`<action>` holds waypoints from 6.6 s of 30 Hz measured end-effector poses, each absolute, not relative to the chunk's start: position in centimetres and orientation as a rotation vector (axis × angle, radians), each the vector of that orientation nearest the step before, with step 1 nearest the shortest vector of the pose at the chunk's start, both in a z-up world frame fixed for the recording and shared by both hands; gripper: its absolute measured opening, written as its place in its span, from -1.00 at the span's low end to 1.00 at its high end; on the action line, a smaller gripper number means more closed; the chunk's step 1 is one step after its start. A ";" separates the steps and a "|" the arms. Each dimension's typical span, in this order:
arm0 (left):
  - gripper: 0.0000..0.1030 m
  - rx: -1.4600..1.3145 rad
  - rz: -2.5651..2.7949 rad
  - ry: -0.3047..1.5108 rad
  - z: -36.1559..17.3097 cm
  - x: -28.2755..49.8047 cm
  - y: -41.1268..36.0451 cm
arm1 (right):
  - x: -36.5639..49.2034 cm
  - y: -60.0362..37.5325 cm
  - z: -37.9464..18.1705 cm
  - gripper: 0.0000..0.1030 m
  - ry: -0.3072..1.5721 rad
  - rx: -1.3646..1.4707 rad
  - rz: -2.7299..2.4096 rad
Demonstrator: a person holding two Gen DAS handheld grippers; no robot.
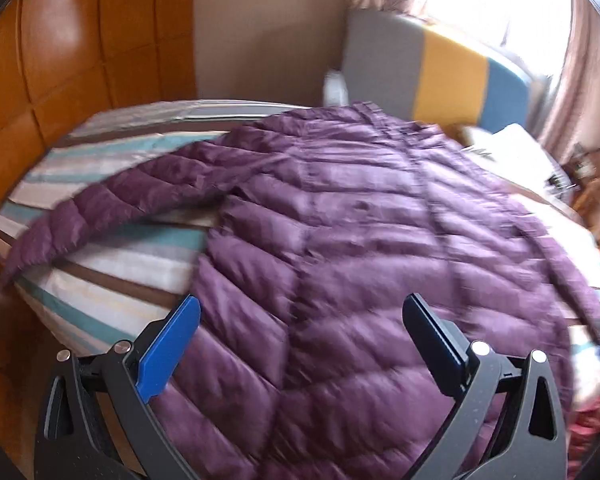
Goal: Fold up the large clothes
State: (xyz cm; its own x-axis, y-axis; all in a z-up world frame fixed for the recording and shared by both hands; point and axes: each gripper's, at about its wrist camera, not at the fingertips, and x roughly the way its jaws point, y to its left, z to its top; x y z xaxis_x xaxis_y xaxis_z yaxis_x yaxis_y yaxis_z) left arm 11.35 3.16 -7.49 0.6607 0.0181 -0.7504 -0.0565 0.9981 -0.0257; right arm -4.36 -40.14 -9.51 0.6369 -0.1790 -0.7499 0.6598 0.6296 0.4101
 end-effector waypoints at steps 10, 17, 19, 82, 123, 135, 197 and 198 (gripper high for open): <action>0.96 -0.017 0.121 0.842 -10.2 16.8 4.9 | -5.8 -49.3 -12.4 0.25 0.550 1.058 -0.699; 0.96 0.064 0.155 0.810 -11.7 18.3 4.8 | -6.6 -52.9 -13.7 -0.03 0.405 1.254 -0.765; 0.96 0.089 0.161 0.814 -12.3 18.4 4.6 | -6.6 -53.5 -13.9 -0.24 0.407 1.254 -0.782; 0.43 -0.094 -0.261 0.929 -10.9 29.2 -8.2 | 11.5 -21.8 -8.9 0.16 0.660 -0.193 -0.231; -0.83 -0.130 -0.068 0.884 -13.8 26.7 1.0 | 21.3 -29.9 -12.2 -0.65 0.851 0.180 -0.266; -0.07 -0.115 -0.021 0.775 -10.2 24.1 2.1 | 16.1 -28.2 -8.1 -0.65 0.765 0.136 -0.184; -0.43 -0.729 0.814 0.738 -15.0 16.7 33.9 | 15.4 -26.3 -11.9 -0.65 0.831 0.052 -0.237; -0.59 -0.727 0.796 0.744 -15.0 17.2 33.8 | 15.4 -26.3 -11.9 -0.65 0.831 0.051 -0.237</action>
